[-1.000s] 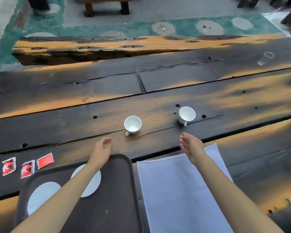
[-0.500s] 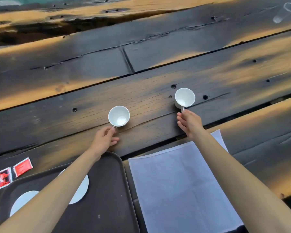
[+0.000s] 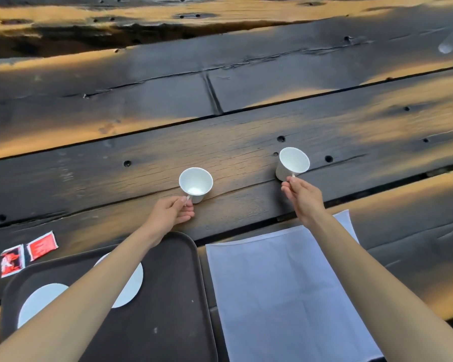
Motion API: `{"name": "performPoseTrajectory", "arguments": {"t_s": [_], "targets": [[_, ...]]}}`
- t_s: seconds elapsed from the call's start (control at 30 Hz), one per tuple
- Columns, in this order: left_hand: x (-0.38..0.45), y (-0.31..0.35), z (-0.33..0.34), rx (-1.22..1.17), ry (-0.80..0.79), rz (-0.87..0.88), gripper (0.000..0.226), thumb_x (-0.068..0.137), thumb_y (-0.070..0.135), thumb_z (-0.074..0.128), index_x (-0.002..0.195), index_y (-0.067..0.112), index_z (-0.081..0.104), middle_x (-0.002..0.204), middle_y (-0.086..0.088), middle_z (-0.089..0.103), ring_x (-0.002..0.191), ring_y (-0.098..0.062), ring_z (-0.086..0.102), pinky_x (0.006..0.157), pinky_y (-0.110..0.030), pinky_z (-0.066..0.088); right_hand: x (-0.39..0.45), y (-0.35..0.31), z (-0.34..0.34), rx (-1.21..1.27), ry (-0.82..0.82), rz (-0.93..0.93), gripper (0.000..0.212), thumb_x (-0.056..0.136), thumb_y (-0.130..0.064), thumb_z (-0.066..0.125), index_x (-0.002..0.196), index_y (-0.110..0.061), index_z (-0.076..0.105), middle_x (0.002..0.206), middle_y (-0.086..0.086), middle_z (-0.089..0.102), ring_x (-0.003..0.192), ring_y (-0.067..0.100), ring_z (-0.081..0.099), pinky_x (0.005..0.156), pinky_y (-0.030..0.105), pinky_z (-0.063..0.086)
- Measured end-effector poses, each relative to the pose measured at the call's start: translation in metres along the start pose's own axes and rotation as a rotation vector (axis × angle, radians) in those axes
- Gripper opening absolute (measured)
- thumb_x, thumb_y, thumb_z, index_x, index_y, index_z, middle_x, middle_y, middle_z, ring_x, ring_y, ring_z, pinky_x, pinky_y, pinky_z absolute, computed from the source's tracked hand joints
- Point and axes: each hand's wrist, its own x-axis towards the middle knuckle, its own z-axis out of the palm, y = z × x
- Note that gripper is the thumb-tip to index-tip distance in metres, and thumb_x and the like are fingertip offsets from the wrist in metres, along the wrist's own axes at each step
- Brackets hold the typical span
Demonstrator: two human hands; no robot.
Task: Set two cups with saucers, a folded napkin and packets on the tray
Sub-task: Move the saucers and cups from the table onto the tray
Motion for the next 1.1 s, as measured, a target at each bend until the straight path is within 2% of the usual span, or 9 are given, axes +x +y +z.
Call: {"name": "performPoseTrajectory", "arguments": {"t_s": [0.17,0.4,0.57,0.8,1.0,1.1], "targets": [[-0.032,-0.005,-0.021,0.006,-0.015,0.004,0.033,0.106,0.024,0.047,0.106,-0.001,0.069,0.1,-0.016,0.071,0.091,-0.021,0.072,0.085,-0.025,0.06,-0.035,0.014,0.004,-0.053,-0.077,0.028,0.014,0.1,-0.016,0.063,0.103,-0.006,0.073,0.096,0.009,0.075,0.085,0.009,0.075,0.076,0.013,0.057],[-0.095,-0.024,-0.068,-0.1,0.059,0.026,0.031,0.105,0.023,0.05,0.102,0.0,0.07,0.102,-0.02,0.072,0.096,-0.027,0.074,0.079,-0.023,0.061,-0.098,0.03,0.03,-0.097,-0.199,0.026,0.015,0.1,-0.015,0.063,0.103,-0.004,0.072,0.094,0.009,0.075,0.09,0.014,0.073,0.085,0.019,0.059],[-0.142,-0.05,-0.109,-0.167,0.133,0.047,0.03,0.103,0.024,0.053,0.101,0.001,0.072,0.099,-0.017,0.076,0.093,-0.024,0.076,0.076,-0.022,0.061,-0.141,0.049,0.055,-0.104,-0.292,0.047,0.017,0.1,-0.013,0.062,0.108,-0.003,0.072,0.098,0.008,0.075,0.092,0.014,0.073,0.079,0.015,0.059],[-0.202,-0.096,-0.163,-0.237,0.229,0.047,0.029,0.104,0.023,0.053,0.1,0.003,0.072,0.091,-0.011,0.079,0.092,-0.024,0.076,0.073,-0.021,0.061,-0.2,0.095,0.092,-0.133,-0.416,0.093,0.016,0.1,-0.013,0.062,0.106,-0.004,0.074,0.099,0.009,0.079,0.093,0.015,0.076,0.078,0.018,0.06],[-0.238,-0.133,-0.199,-0.272,0.292,0.034,0.03,0.104,0.023,0.052,0.105,0.0,0.071,0.103,-0.013,0.076,0.094,-0.022,0.076,0.076,-0.02,0.06,-0.242,0.145,0.121,-0.22,-0.486,0.082,0.02,0.1,-0.016,0.063,0.106,-0.002,0.075,0.101,0.012,0.077,0.101,0.02,0.075,0.09,0.024,0.059],[-0.249,-0.151,-0.214,-0.303,0.307,0.038,0.029,0.104,0.022,0.052,0.104,0.0,0.071,0.104,-0.014,0.075,0.094,-0.022,0.076,0.082,-0.025,0.06,-0.259,0.171,0.138,-0.28,-0.499,0.063,0.019,0.1,-0.017,0.062,0.105,-0.003,0.075,0.1,0.012,0.078,0.099,0.02,0.076,0.09,0.023,0.059]]}}
